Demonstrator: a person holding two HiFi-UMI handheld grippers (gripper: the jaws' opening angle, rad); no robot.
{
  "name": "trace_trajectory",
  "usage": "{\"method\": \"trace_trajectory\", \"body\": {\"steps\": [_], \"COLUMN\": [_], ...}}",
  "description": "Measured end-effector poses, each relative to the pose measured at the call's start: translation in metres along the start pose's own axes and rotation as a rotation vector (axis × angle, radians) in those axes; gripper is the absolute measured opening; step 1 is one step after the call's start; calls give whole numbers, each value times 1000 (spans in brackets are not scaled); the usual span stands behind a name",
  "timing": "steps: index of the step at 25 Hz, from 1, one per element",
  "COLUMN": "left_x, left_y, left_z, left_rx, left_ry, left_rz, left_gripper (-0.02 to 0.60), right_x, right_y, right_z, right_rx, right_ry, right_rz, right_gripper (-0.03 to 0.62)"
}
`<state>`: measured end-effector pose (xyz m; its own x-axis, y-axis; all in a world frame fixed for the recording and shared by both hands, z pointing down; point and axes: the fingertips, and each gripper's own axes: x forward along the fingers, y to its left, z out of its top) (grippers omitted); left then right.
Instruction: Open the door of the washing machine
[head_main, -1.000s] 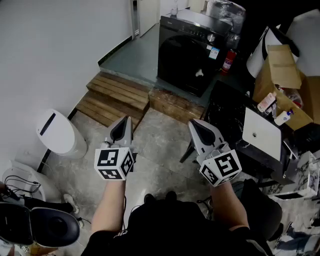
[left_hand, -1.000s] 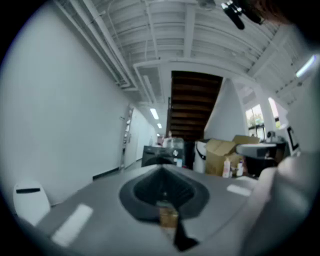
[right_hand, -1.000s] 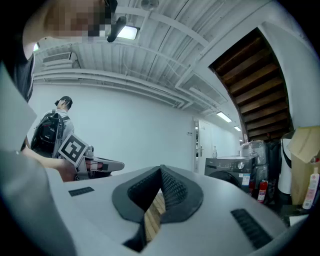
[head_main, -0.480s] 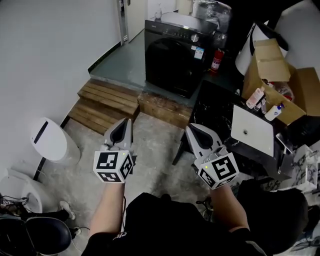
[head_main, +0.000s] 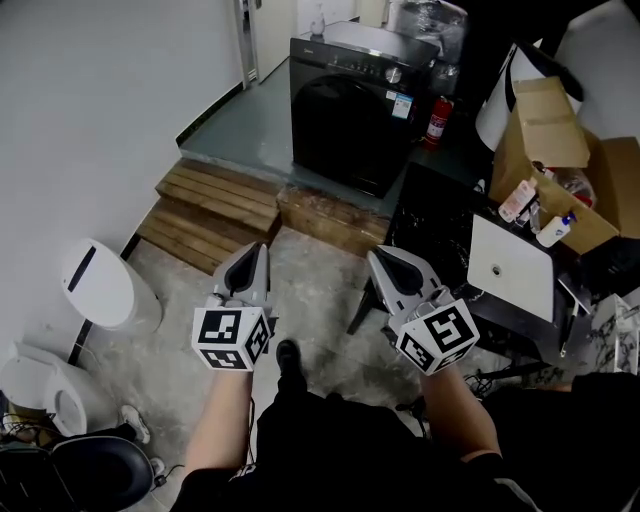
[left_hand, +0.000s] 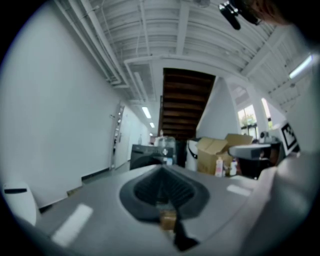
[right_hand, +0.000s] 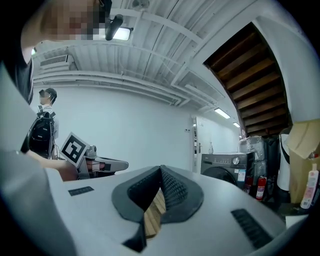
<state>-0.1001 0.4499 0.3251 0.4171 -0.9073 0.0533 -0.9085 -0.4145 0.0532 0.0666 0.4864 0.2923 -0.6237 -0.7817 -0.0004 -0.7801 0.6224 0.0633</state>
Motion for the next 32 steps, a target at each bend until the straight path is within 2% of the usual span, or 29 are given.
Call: {"method": "trace_trajectory", "body": {"steps": [8,16,23,32], "left_x": [78,158,191,229], "left_y": [60,126,184,220], "left_z": [-4,18,21,16], "left_rx": [-28,7,-11,-17], "left_ry": [7,9,3,8], "left_rz": [-29,-81,-86,-101], "left_gripper": [9,9,9,9], "right_x": [87,189,256,299], "right_y": [-35,-63,-69,-84], "right_z": [-9,-16,-15,-31], "right_rx": [-6,38,30,57], "right_ry": [36,64,78,95], "right_rz": [-10,-18,-23,-31], "right_gripper": [-9,-9,-8,-8]}}
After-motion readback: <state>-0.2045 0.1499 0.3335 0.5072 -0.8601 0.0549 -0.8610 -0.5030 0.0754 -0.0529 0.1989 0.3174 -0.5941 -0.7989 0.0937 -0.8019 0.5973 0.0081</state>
